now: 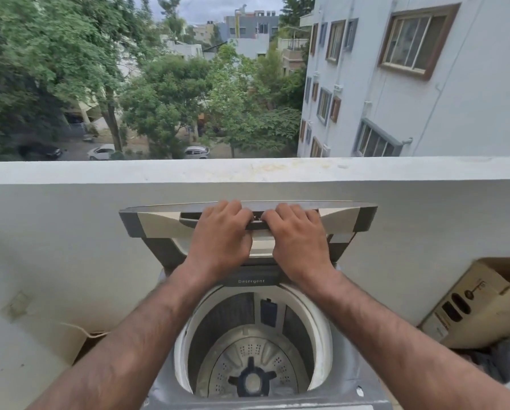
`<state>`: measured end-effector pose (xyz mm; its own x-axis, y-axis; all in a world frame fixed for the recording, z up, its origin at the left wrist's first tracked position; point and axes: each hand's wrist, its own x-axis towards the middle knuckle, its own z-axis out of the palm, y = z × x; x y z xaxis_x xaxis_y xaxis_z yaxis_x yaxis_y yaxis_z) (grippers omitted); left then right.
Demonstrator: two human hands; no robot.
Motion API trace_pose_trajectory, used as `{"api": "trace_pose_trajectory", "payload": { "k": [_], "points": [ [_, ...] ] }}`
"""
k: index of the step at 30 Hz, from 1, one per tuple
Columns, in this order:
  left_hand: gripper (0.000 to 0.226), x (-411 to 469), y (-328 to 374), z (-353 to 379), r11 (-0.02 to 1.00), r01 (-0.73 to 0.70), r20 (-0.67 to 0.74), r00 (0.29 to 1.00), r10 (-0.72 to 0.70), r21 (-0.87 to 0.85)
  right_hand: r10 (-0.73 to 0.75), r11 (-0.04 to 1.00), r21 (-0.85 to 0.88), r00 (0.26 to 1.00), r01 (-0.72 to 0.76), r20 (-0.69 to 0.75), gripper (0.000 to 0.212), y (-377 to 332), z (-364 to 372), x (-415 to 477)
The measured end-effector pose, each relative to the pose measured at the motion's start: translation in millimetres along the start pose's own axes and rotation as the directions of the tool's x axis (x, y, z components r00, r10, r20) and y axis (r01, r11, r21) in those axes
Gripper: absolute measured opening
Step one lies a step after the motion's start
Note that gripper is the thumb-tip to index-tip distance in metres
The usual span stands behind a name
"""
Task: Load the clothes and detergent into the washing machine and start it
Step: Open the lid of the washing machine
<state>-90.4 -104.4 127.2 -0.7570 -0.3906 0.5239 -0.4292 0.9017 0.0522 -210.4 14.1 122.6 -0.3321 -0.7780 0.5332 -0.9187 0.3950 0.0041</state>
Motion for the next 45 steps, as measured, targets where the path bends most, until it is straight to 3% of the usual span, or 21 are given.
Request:
{"api": "trace_pose_trajectory", "payload": {
  "k": [8,15,22,31,35,40,45],
  "points": [
    [0.061,18.7,-23.0,23.7,0.994,-0.045,-0.029,0.998,0.049,0.099,0.034,0.997,0.067,0.999,-0.032,-0.031,0.071,8.7,24.1,38.5],
    [0.080,24.7,-25.8,50.4,0.992,0.020,-0.032,0.999,-0.016,0.126,0.091,0.996,-0.036,0.987,-0.087,0.130,0.096,5.6,51.6,37.9],
    [0.088,23.5,-12.8,68.6,0.982,0.132,-0.086,0.989,-0.120,0.138,0.152,0.988,-0.009,0.979,-0.152,0.137,0.095,-6.9,58.1,37.5],
    [0.088,17.9,-11.8,57.0,0.988,0.118,-0.057,0.992,-0.112,0.104,0.161,0.987,-0.019,0.977,-0.160,0.143,0.096,-5.5,43.6,18.2],
    [0.091,18.0,-8.6,43.2,0.989,0.139,-0.065,0.989,-0.135,0.051,0.125,0.992,-0.052,0.983,-0.119,0.131,0.109,0.7,41.8,-17.5],
    [0.086,2.5,41.0,43.9,0.998,0.020,-0.055,0.998,-0.024,-0.059,0.199,0.980,-0.054,0.965,-0.193,0.172,0.108,20.1,32.7,-53.0],
    [0.085,-14.9,118.6,60.9,0.967,-0.110,0.103,0.985,0.136,-0.231,0.355,0.930,0.018,0.912,-0.367,0.206,0.084,58.0,8.9,-97.0]
  ]
}}
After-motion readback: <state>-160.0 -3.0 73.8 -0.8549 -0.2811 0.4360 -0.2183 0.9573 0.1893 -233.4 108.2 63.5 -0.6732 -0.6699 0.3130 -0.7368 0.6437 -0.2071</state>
